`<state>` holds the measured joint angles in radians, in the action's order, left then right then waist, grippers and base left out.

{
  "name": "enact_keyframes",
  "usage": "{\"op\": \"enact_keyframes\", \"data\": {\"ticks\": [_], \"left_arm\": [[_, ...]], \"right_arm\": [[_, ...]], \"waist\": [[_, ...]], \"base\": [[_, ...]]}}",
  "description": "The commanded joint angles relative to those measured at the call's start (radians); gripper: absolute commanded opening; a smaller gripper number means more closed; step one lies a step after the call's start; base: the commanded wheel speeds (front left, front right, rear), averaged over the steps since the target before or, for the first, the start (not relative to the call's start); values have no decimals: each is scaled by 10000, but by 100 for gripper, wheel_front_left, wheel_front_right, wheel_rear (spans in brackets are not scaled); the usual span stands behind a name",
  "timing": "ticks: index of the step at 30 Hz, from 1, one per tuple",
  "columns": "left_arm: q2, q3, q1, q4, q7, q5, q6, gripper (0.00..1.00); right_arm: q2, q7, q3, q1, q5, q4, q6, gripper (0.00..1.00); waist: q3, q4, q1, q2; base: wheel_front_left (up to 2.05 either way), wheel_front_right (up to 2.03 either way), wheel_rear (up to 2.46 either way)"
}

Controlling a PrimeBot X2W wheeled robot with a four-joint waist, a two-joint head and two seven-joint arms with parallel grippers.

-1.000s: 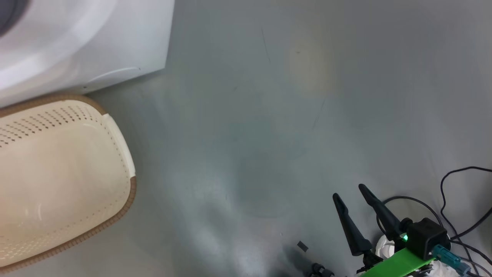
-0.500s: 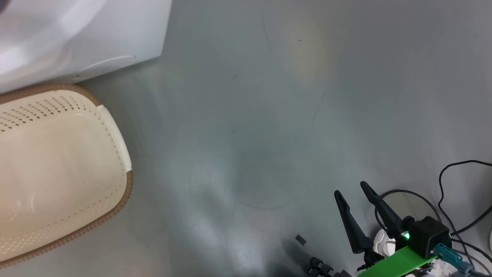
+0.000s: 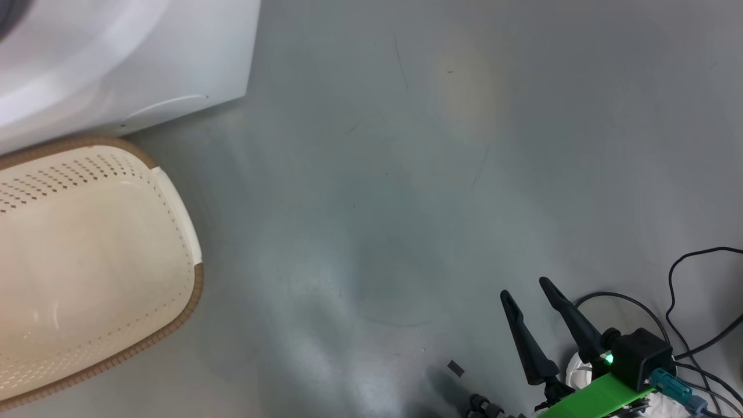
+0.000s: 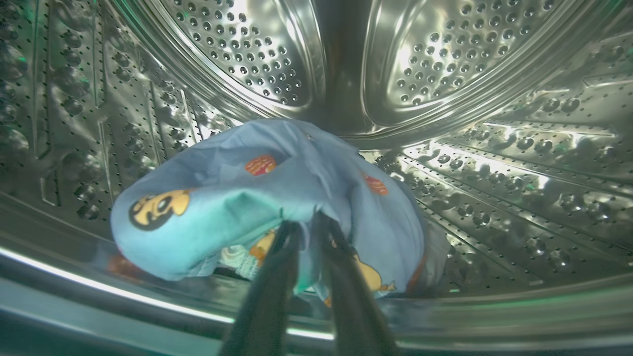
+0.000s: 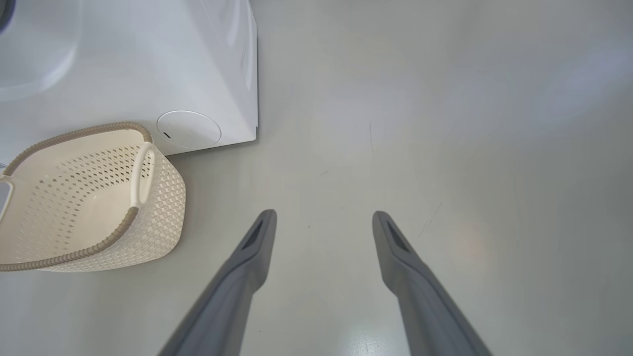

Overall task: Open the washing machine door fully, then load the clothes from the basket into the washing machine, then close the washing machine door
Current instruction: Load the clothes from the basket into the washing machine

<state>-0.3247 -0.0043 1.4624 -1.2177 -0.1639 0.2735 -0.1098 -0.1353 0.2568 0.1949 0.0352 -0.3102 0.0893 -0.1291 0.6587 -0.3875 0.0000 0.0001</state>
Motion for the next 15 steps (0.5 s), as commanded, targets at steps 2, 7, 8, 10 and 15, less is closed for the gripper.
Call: {"op": "enact_keyframes", "data": {"ticks": [2,7,8,10,15], "left_arm": [[-273,-59,262,33,107,-38,31,100],[-163,-104,290,-279,223,12,-191,100],[-131,-96,276,-320,226,44,-210,100],[-42,-48,224,-392,211,142,-254,100],[229,153,33,-508,8,469,-309,100]], "right_arm": [[-185,49,144,-290,-66,-113,-16,100],[-202,49,116,-241,-47,-100,-16,100],[-208,49,116,-230,-43,-100,-16,100],[-239,49,112,-222,-33,-91,-16,100],[-288,49,73,-147,-12,-96,-16,100]], "waist": [[-52,49,0,-1],[-220,215,0,-1],[-269,249,0,-1],[-373,332,0,-1],[-567,615,0,-1]], "base": [[0,0,0],[0,0,0],[0,0,0],[0,0,0],[0,0,0]]}}
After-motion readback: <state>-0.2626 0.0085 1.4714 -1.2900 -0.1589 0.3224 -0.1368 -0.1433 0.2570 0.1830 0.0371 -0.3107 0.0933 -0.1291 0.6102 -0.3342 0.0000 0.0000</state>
